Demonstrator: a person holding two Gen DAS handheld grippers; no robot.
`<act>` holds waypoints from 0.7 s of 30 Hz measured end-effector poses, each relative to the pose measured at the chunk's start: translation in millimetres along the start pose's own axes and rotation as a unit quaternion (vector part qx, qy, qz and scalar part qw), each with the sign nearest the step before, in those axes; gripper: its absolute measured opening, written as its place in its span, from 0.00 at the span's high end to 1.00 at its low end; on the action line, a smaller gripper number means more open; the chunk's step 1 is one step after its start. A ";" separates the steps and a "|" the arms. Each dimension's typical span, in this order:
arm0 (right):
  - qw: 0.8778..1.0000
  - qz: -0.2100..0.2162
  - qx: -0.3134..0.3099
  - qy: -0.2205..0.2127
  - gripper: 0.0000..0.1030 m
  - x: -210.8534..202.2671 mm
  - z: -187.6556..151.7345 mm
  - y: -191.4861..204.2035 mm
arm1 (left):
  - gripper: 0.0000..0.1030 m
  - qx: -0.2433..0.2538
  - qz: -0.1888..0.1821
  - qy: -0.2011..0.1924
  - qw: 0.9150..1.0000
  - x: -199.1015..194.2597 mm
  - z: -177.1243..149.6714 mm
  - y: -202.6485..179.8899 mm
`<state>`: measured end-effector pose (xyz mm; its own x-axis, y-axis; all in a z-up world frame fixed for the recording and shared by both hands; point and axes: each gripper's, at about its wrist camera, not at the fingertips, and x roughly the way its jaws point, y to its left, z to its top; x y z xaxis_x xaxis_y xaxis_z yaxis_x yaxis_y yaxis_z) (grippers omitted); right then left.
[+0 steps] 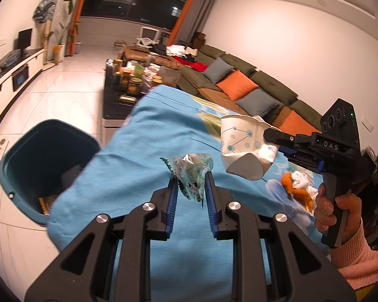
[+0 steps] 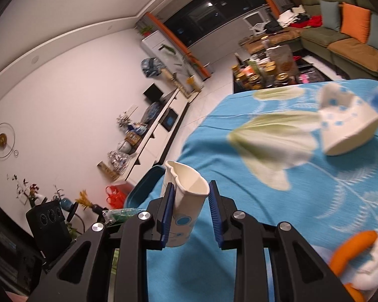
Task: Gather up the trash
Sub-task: 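Carry the bag and cup to the teal bin and open both tools over it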
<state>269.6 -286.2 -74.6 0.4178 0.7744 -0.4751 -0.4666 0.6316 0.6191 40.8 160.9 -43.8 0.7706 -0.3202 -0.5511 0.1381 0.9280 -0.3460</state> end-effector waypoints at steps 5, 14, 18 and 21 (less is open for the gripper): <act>1.000 0.016 -0.019 0.016 0.75 27.1 6.3 21.9 | 0.79 -0.019 0.024 -0.014 0.999 -15.2 2.3 21.1; 0.998 0.034 -0.044 0.041 0.75 65.5 13.0 51.1 | 0.79 -0.048 0.059 -0.030 0.997 -31.2 6.9 55.2; 0.996 0.041 -0.055 0.051 0.75 82.6 17.0 62.7 | 0.79 -0.060 0.076 -0.034 0.995 -36.3 9.1 72.5; 0.995 0.045 -0.062 0.057 0.75 96.4 21.2 70.8 | 0.79 -0.069 0.091 -0.034 0.993 -36.8 11.1 81.2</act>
<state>293.4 -167.6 -63.3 0.2820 0.8226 -0.4938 -0.5938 0.5539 0.5836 30.6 250.1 -43.2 0.8160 -0.1323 -0.5627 -0.0900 0.9325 -0.3497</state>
